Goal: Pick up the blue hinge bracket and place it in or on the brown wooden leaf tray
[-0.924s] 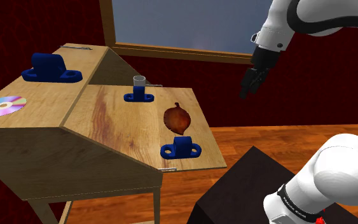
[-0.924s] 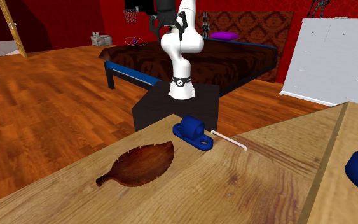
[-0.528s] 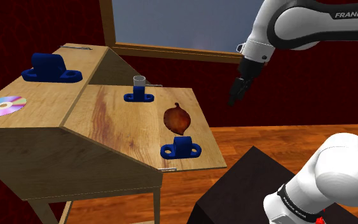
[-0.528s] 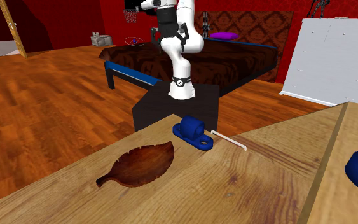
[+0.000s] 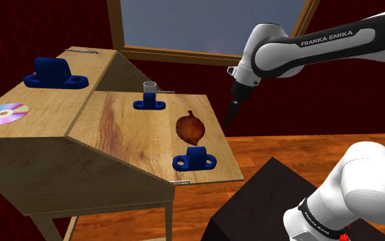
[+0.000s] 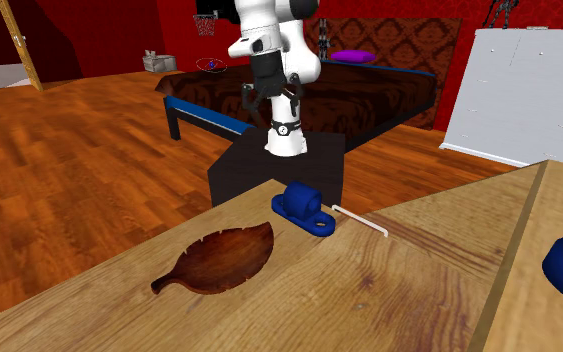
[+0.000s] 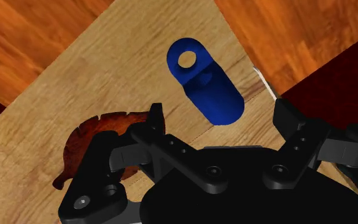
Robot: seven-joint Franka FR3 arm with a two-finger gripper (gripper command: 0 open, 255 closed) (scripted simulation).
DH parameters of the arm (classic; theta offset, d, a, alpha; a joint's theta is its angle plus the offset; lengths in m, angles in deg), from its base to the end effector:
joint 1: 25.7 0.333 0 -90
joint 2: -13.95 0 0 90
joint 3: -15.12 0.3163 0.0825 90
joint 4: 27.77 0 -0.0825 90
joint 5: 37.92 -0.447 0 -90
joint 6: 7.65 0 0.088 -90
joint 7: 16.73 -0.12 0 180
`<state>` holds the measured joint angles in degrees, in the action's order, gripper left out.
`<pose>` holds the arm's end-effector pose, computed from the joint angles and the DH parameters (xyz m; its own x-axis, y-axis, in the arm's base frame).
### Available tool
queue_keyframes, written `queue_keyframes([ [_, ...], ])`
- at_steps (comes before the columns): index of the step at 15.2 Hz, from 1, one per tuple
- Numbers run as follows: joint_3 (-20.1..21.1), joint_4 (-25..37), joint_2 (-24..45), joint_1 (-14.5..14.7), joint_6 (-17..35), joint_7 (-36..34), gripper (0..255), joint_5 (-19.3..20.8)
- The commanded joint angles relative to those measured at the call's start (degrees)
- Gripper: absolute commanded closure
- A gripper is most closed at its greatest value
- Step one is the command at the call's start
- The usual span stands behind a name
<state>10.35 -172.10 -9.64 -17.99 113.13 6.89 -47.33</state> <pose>0.4627 0.0350 0.3787 0.9265 0.3713 0.0609 0.3763 -0.9122 -0.1624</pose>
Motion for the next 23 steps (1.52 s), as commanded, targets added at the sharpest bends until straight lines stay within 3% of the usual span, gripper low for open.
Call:
queue_keyframes([
  [1,-0.3,-0.19,3.77,1.63,4.29,3.84,0,-1.57],
  [13,1.4,8.29,28.56,9.06,20.74,29.02,0,-15.4],
  [23,2.96,8.49,34.1,9.51,26.0,31.73,0,-19.02],
])
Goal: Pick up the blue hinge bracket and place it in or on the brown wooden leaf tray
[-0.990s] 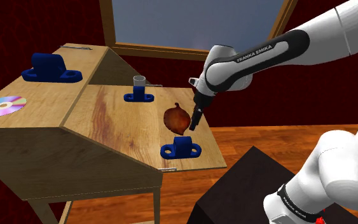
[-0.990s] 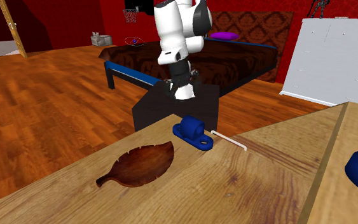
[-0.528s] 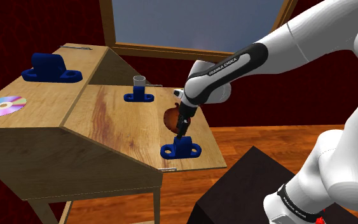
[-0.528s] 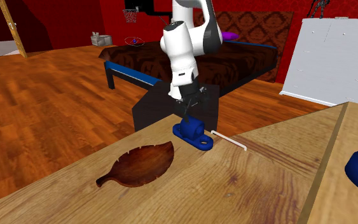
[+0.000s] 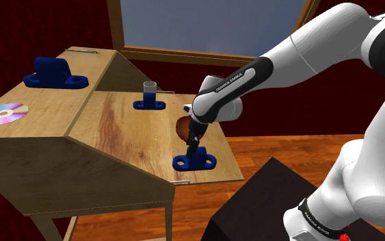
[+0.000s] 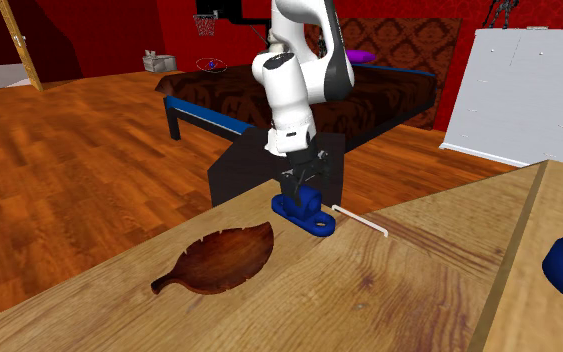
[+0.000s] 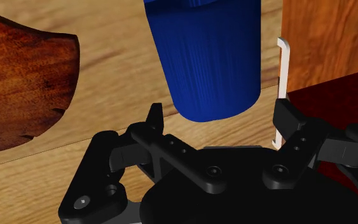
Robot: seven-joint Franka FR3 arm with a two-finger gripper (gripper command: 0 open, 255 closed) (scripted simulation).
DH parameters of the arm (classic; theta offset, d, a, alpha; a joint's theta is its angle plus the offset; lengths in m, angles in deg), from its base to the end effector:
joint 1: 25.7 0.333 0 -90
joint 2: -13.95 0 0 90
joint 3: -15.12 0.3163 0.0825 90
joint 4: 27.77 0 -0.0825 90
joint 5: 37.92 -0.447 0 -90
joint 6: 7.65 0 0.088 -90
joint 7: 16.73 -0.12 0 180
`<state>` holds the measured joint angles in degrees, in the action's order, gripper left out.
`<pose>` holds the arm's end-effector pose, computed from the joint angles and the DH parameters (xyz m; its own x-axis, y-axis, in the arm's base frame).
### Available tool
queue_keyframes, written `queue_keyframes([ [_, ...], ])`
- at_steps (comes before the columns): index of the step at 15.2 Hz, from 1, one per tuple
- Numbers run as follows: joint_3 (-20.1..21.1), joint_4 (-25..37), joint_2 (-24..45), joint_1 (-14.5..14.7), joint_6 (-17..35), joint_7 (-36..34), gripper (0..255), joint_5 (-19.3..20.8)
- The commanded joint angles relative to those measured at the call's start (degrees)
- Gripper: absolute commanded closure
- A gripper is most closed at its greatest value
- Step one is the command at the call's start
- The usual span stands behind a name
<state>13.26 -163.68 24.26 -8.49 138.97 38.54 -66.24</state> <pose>0.5247 0.1398 0.1840 0.6838 0.7055 0.1863 0.7296 -0.6582 -0.1853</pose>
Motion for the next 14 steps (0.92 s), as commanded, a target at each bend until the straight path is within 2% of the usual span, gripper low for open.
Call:
queue_keyframes([
  [1,0.05,0.08,0.2,0.01,0.16,0.08,0,-0.12],
  [6,0.05,0.07,0.2,0.01,0.15,0.08,0,-0.11],
  [7,0.05,0.07,0.2,0.01,0.15,0.08,255,-0.11],
  [14,0.04,0.07,0.19,0.0,0.14,0.08,255,-0.11],
])
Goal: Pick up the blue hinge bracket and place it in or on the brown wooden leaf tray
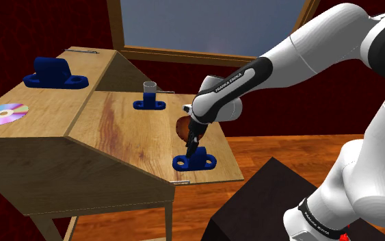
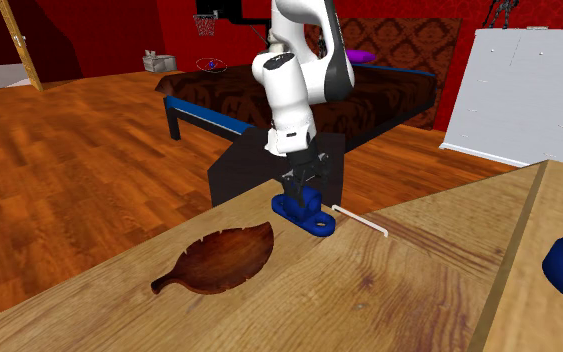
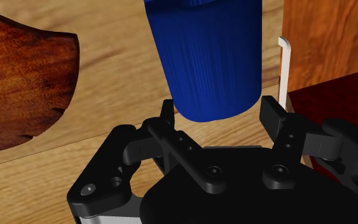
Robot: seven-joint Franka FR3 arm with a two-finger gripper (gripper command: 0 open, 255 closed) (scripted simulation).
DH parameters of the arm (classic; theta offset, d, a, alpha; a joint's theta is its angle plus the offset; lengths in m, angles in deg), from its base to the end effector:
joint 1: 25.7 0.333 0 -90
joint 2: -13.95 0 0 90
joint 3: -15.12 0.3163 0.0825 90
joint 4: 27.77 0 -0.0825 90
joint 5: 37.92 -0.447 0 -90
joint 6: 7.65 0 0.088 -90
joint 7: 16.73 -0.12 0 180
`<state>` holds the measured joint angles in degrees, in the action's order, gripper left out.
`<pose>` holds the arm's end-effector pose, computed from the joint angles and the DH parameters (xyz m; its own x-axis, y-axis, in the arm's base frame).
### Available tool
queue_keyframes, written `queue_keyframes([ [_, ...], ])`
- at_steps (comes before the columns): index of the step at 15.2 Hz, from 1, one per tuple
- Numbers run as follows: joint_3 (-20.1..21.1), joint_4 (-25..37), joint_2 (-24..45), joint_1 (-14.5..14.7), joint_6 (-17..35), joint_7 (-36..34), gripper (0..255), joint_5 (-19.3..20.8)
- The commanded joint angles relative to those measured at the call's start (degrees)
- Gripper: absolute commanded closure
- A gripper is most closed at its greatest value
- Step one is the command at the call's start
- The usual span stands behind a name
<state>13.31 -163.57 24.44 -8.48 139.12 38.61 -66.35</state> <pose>0.5252 0.1403 0.1832 0.6836 0.7054 0.1875 0.7299 -0.6582 -0.1846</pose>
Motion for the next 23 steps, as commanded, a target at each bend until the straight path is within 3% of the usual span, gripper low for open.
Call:
queue_keyframes([
  [1,-0.01,-0.02,0.02,0.0,-0.01,-0.01,255,0.01],
  [23,-2.1,4.25,-10.34,-0.61,-13.97,-7.19,255,7.83],
])
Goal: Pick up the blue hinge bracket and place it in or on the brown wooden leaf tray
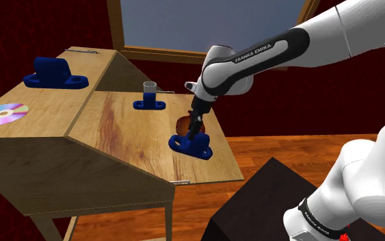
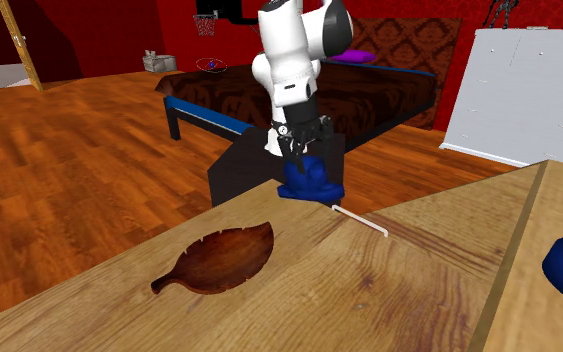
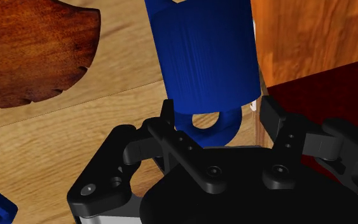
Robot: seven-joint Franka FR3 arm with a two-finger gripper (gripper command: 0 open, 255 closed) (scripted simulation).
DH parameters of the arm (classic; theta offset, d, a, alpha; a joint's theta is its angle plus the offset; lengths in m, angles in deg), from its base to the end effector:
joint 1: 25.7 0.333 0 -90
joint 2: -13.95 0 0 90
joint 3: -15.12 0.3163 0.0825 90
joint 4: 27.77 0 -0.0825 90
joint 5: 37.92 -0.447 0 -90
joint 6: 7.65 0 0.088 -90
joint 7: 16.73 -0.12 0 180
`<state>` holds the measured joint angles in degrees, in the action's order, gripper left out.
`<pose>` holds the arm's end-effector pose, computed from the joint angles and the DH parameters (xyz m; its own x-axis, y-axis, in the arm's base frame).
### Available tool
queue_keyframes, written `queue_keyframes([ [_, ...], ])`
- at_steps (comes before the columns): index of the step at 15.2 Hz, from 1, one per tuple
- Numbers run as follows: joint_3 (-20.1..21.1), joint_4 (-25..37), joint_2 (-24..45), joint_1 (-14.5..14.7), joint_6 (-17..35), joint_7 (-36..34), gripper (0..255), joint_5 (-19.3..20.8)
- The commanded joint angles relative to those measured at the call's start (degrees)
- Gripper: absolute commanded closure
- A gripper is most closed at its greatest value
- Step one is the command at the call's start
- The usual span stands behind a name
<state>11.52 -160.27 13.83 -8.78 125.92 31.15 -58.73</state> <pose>0.5421 0.1379 0.2922 0.6837 0.7056 0.1864 0.7297 -0.6581 -0.1854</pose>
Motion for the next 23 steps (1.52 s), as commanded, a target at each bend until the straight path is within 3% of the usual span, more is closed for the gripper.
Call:
queue_keyframes([
  [1,-0.9,2.83,1.45,-0.9,-1.75,1.14,255,0.33],
  [11,-5.17,25.2,15.36,-7.05,-12.93,8.43,255,0.31],
  [19,-6.55,50.39,30.36,-13.2,-24.78,11.72,255,-0.61],
  [23,-6.35,48.73,31.25,-13.18,-22.32,12.49,255,-1.0],
])
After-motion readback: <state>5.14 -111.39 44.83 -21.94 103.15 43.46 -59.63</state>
